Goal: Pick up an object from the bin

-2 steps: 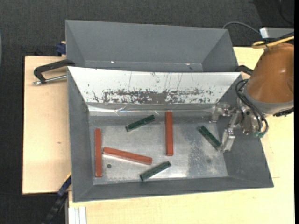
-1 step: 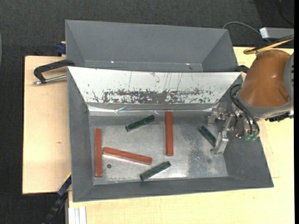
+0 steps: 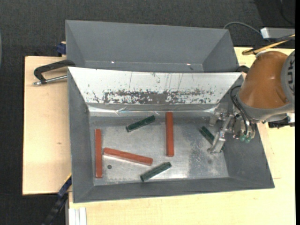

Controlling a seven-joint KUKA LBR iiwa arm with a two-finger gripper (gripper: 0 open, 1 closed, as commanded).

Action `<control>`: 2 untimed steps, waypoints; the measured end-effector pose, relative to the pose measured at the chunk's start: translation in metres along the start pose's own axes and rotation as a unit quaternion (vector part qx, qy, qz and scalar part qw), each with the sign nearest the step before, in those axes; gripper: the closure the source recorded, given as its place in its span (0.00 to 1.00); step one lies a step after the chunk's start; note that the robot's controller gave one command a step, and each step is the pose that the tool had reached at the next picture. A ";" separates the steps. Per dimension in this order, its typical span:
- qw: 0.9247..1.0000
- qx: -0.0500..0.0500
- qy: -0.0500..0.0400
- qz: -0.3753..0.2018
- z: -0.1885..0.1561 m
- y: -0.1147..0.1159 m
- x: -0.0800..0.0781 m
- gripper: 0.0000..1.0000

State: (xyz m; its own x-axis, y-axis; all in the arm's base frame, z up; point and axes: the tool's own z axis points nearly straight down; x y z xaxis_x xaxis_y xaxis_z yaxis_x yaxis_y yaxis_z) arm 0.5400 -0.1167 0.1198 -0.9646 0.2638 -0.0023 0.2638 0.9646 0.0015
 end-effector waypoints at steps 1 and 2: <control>0.999 0.000 0.000 0.042 0.044 0.001 -0.007 0.00; 0.991 0.000 0.001 0.137 0.049 0.011 0.013 1.00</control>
Offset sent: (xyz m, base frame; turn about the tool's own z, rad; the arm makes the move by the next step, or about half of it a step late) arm -0.0104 0.0135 -0.0498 0.2759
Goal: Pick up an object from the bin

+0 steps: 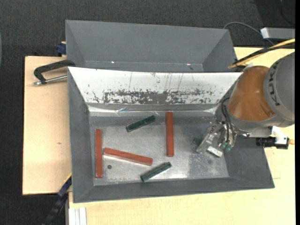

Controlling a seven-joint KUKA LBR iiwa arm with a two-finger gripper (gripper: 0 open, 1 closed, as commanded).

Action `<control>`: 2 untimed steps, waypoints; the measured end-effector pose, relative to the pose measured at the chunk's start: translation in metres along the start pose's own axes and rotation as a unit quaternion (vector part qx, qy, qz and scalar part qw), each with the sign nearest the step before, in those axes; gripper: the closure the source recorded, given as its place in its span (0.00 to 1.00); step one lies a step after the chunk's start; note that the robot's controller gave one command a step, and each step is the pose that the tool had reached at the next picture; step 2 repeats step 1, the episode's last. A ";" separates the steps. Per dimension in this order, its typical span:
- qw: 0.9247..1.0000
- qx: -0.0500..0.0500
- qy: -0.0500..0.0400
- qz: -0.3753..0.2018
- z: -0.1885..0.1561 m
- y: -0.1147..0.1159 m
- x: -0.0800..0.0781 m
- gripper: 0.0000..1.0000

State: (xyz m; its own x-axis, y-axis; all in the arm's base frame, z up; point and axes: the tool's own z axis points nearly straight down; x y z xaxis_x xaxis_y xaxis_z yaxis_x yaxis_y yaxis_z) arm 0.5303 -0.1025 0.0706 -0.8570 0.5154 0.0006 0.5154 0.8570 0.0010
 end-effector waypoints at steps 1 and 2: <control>1.000 0.000 0.000 0.000 0.000 0.000 0.000 1.00; 1.000 0.000 0.000 0.000 0.000 0.000 0.000 1.00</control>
Offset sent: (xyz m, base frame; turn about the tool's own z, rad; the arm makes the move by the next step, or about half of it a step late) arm 0.0000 0.0001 0.0144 0.0000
